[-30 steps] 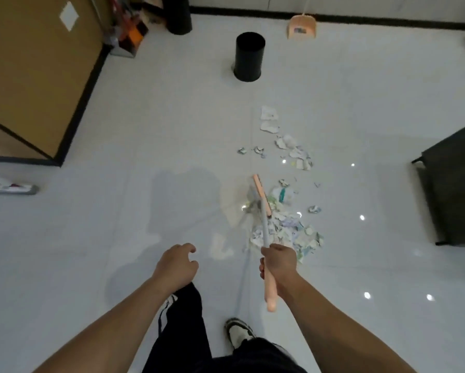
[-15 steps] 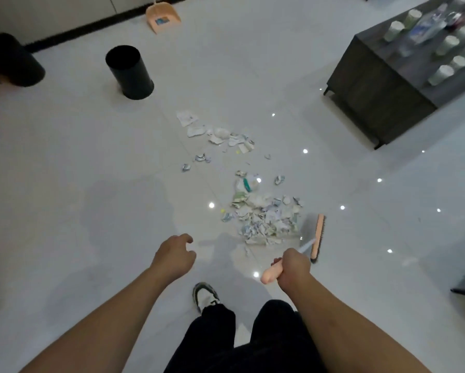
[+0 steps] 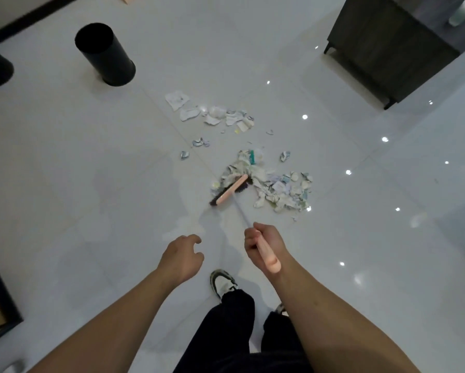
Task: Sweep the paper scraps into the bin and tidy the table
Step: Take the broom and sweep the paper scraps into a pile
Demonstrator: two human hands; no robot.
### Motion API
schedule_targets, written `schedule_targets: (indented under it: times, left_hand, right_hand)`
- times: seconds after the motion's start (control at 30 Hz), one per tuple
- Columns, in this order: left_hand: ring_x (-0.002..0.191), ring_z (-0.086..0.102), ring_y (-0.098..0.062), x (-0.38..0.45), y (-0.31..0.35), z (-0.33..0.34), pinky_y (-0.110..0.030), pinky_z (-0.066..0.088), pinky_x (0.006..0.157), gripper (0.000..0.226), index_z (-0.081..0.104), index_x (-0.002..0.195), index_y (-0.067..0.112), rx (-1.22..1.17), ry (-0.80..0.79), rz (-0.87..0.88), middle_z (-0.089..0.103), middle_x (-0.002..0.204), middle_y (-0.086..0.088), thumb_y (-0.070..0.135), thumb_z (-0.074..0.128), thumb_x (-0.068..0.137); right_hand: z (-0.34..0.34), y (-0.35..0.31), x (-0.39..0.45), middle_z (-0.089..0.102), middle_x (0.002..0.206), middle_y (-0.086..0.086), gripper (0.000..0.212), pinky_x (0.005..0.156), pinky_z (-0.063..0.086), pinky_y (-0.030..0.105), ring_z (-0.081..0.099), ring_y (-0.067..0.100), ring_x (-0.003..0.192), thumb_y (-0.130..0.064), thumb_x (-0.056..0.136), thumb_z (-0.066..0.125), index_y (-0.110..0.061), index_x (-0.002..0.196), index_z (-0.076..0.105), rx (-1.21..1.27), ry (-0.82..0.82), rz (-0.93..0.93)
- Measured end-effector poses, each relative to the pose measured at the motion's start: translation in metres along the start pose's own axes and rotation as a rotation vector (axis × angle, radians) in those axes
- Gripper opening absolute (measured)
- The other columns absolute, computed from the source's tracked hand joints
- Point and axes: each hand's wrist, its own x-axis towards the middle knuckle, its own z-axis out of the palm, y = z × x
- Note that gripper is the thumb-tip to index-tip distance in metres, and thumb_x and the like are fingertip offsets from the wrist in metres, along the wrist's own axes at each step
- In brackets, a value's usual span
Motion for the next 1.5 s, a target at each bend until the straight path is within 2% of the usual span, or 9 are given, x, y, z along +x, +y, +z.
schedule_targets:
  times: [0.27, 0.47, 0.63, 0.73, 0.83, 0.93, 1.13, 1.3, 1.5]
  left_hand:
    - [0.111, 0.054, -0.02, 0.022, 0.033, -0.025, -0.025, 0.039, 0.083, 0.046, 0.052, 0.134, 0.023, 0.016, 0.007, 0.022, 0.054, 0.131, -0.004, 0.026, 0.053, 0.088]
    - [0.107, 0.054, -0.02, 0.043, 0.112, -0.031, -0.025, 0.038, 0.079, 0.045, 0.053, 0.132, 0.024, 0.06, 0.028, 0.104, 0.053, 0.129, -0.003, 0.025, 0.053, 0.087]
    - [0.094, 0.05, -0.015, 0.056, 0.168, -0.019, -0.025, 0.037, 0.077, 0.044, 0.054, 0.13, 0.024, 0.06, 0.052, 0.077, 0.054, 0.125, -0.002, 0.024, 0.055, 0.087]
    - [0.1, 0.05, -0.015, 0.06, 0.19, -0.011, -0.025, 0.037, 0.078, 0.043, 0.054, 0.131, 0.025, 0.083, 0.017, 0.043, 0.054, 0.126, -0.001, 0.024, 0.054, 0.088]
    - [0.109, 0.052, -0.018, 0.067, 0.209, -0.014, -0.025, 0.037, 0.08, 0.043, 0.053, 0.131, 0.025, 0.119, 0.023, 0.029, 0.054, 0.128, -0.001, 0.024, 0.054, 0.088]
    - [0.112, 0.053, -0.02, 0.076, 0.226, -0.022, -0.025, 0.037, 0.082, 0.043, 0.054, 0.131, 0.024, 0.156, 0.035, 0.035, 0.054, 0.128, -0.002, 0.024, 0.055, 0.087]
    - [0.114, 0.052, -0.021, 0.094, 0.263, -0.036, -0.028, 0.041, 0.087, 0.043, 0.054, 0.13, 0.024, 0.197, 0.026, 0.072, 0.054, 0.129, -0.004, 0.025, 0.056, 0.087]
    - [0.116, 0.051, -0.022, 0.107, 0.29, -0.044, -0.03, 0.043, 0.092, 0.044, 0.053, 0.132, 0.023, 0.186, 0.005, 0.142, 0.052, 0.132, -0.004, 0.024, 0.055, 0.087]
    - [0.112, 0.053, -0.021, 0.132, 0.297, -0.064, -0.028, 0.042, 0.085, 0.044, 0.054, 0.131, 0.022, 0.164, -0.023, 0.187, 0.052, 0.132, -0.005, 0.024, 0.056, 0.087]
  right_hand:
    - [0.036, -0.039, -0.034, 0.041, 0.056, 0.002, 0.017, 0.033, 0.037, 0.018, 0.037, 0.012, 0.04, -0.015, 0.1, 0.042, -0.007, 0.115, 0.048, -0.23, 0.15, -0.221]
    - [0.01, -0.099, -0.051, 0.048, 0.06, 0.01, 0.014, 0.036, 0.038, 0.021, 0.043, 0.018, 0.04, -0.001, 0.091, 0.047, -0.002, 0.098, 0.059, -0.26, 0.455, -0.479]
    - [-0.03, -0.16, -0.043, 0.049, 0.064, 0.011, 0.013, 0.036, 0.042, 0.022, 0.046, 0.021, 0.048, 0.001, 0.091, 0.041, -0.001, 0.098, 0.052, -0.197, 0.585, -0.437]
    - [-0.036, -0.171, -0.034, 0.047, 0.066, 0.01, 0.009, 0.033, 0.041, 0.019, 0.045, 0.019, 0.05, 0.0, 0.092, 0.041, -0.004, 0.092, 0.049, -0.123, 0.556, -0.339]
    - [-0.029, -0.165, -0.024, 0.044, 0.068, 0.004, 0.021, 0.034, 0.038, 0.017, 0.042, 0.014, 0.049, -0.003, 0.093, 0.042, -0.009, 0.11, 0.051, -0.048, 0.369, -0.188]
    - [-0.015, -0.171, -0.025, 0.043, 0.057, 0.002, 0.005, 0.034, 0.036, 0.017, 0.039, 0.011, 0.038, -0.009, 0.096, 0.043, -0.01, 0.098, 0.048, -0.031, 0.196, -0.09]
    - [-0.006, -0.219, -0.037, 0.038, 0.054, 0.001, 0.01, 0.029, 0.035, 0.018, 0.035, 0.011, 0.031, -0.016, 0.102, 0.039, -0.012, 0.093, 0.04, 0.02, 0.008, -0.034]
    - [0.018, -0.243, -0.053, 0.047, 0.054, 0.007, 0.008, 0.033, 0.034, 0.02, 0.039, 0.015, 0.036, -0.011, 0.096, 0.051, -0.005, 0.1, 0.054, -0.259, 0.193, -0.238]
    - [0.03, -0.278, -0.039, 0.051, 0.057, 0.011, 0.01, 0.04, 0.04, 0.024, 0.047, 0.02, 0.036, -0.003, 0.09, 0.055, -0.001, 0.097, 0.061, -0.284, 0.453, -0.444]
